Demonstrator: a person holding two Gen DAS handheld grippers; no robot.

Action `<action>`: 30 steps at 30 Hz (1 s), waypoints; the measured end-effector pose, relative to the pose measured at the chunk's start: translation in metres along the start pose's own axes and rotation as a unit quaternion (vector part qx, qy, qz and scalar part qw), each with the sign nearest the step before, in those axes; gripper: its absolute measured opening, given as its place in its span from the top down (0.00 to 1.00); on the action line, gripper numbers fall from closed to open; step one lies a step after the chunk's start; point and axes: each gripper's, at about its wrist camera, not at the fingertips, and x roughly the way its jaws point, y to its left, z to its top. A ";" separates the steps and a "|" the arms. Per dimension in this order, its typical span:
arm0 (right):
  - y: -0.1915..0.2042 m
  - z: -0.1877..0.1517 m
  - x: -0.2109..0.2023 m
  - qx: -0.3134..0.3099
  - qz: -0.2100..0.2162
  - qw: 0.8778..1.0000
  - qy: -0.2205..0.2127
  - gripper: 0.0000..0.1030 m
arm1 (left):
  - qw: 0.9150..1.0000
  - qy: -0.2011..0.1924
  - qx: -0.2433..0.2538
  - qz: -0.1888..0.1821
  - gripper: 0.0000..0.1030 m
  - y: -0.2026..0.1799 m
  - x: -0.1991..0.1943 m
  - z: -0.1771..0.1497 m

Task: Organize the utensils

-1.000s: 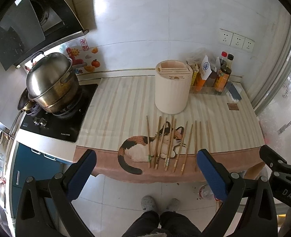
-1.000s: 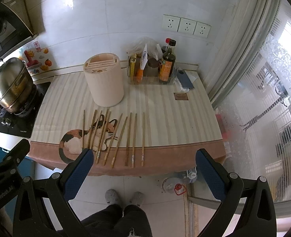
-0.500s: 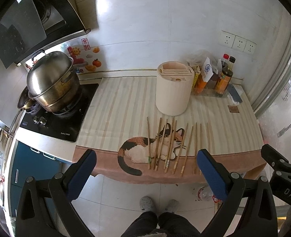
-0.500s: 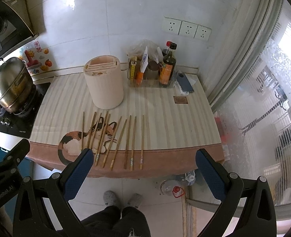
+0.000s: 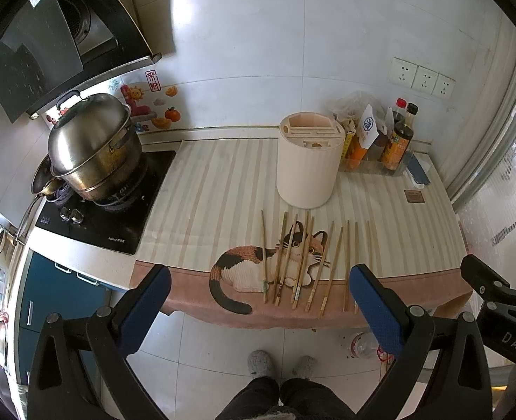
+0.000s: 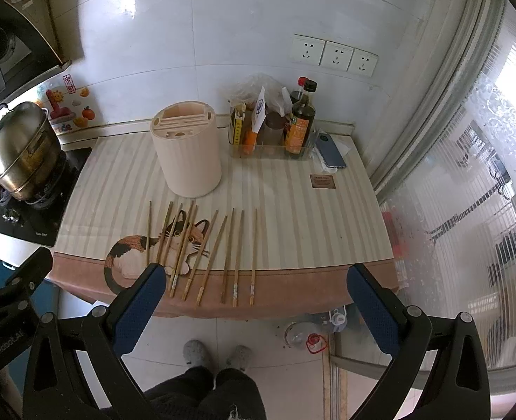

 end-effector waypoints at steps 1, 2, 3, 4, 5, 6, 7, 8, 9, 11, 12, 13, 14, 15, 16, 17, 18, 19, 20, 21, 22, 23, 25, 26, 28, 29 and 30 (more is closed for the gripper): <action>0.000 0.000 0.000 0.000 0.000 1.000 0.000 0.00 | 1.000 0.000 0.000 0.000 0.00 0.000 0.000 0.000; 0.000 0.000 0.000 0.001 0.001 1.000 0.001 0.00 | 1.000 0.000 0.000 0.000 0.00 0.000 0.000 0.000; 0.000 0.000 0.000 0.000 0.000 1.000 0.000 0.00 | 1.000 0.001 0.001 -0.001 0.00 0.000 0.000 0.002; 0.001 0.001 0.000 0.000 0.000 1.000 0.001 0.00 | 1.000 0.000 0.001 -0.001 0.00 0.000 0.000 0.003; 0.000 0.001 0.000 0.000 0.000 1.000 0.001 0.00 | 1.000 0.000 0.001 0.000 0.00 -0.001 0.000 0.004; 0.000 0.000 0.000 0.000 0.000 1.000 0.000 0.00 | 1.000 0.000 0.001 -0.001 0.00 -0.001 0.000 0.004; 0.000 0.001 0.000 0.000 0.000 1.000 0.000 0.00 | 1.000 0.001 0.001 0.000 0.00 -0.001 0.000 0.004; 0.000 0.001 0.000 0.000 0.000 1.000 0.000 0.00 | 1.000 0.001 0.001 0.000 0.00 -0.001 0.000 0.004; 0.000 0.001 0.000 0.000 0.001 1.000 0.000 0.00 | 1.000 0.001 0.001 0.000 0.00 -0.001 0.000 0.003; 0.000 0.001 0.000 0.000 0.000 1.000 0.000 0.00 | 1.000 0.000 0.001 0.000 0.00 -0.001 0.000 0.003; 0.000 0.001 0.000 0.001 0.001 1.000 0.000 0.00 | 1.000 0.000 0.002 0.000 0.00 -0.001 0.000 0.003; 0.000 0.002 0.000 0.001 0.001 1.000 0.000 0.00 | 1.000 0.000 0.002 -0.001 0.00 -0.001 0.000 0.004; 0.001 0.003 0.001 0.000 0.001 1.000 0.000 0.00 | 1.000 -0.001 0.002 -0.001 0.00 -0.001 0.000 0.004; 0.001 0.003 0.001 0.000 0.000 1.000 0.000 0.00 | 1.000 -0.001 0.002 -0.001 0.00 -0.001 0.000 0.006; 0.001 0.003 0.001 0.000 0.001 1.000 0.001 0.00 | 1.000 0.000 0.002 -0.001 0.00 -0.002 0.000 0.007; 0.001 0.003 0.001 0.001 0.001 1.000 0.000 0.00 | 1.000 -0.001 0.002 -0.001 0.00 -0.003 0.000 0.008; 0.001 0.003 0.001 0.000 0.001 1.000 0.000 0.00 | 1.000 -0.001 0.002 0.000 0.00 -0.003 0.001 0.008; 0.001 0.003 0.001 0.000 0.000 1.000 0.000 0.00 | 1.000 0.000 0.003 -0.001 0.00 -0.003 0.001 0.008; 0.000 0.003 0.001 0.001 0.001 1.000 0.000 0.00 | 1.000 -0.001 0.003 -0.001 0.00 -0.003 0.000 0.008; 0.001 0.003 0.001 0.001 0.001 1.000 0.000 0.00 | 1.000 -0.001 0.002 -0.001 0.00 -0.003 0.001 0.008; 0.001 0.003 0.001 0.001 0.001 1.000 0.000 0.00 | 1.000 0.000 0.002 -0.001 0.00 -0.003 0.001 0.009; 0.002 0.004 0.001 0.001 0.001 1.000 0.000 0.00 | 1.000 0.001 0.002 -0.001 0.00 -0.003 0.001 0.009; 0.003 0.006 0.002 0.000 0.001 1.000 -0.002 0.00 | 1.000 -0.001 0.002 0.000 0.00 -0.003 0.000 0.008; 0.003 0.008 0.003 -0.001 0.001 1.000 -0.002 0.00 | 1.000 -0.001 0.003 -0.001 0.00 -0.003 0.000 0.007; 0.003 0.008 0.003 -0.001 0.003 1.000 -0.001 0.00 | 1.000 -0.002 0.002 0.000 0.00 -0.003 0.001 0.008; 0.003 0.007 0.002 0.000 0.002 1.000 -0.002 0.00 | 1.000 -0.002 0.002 0.001 0.00 -0.004 0.001 0.010; 0.003 0.007 0.002 0.001 0.003 1.000 -0.002 0.00 | 1.000 -0.003 0.001 0.002 0.00 -0.004 0.001 0.012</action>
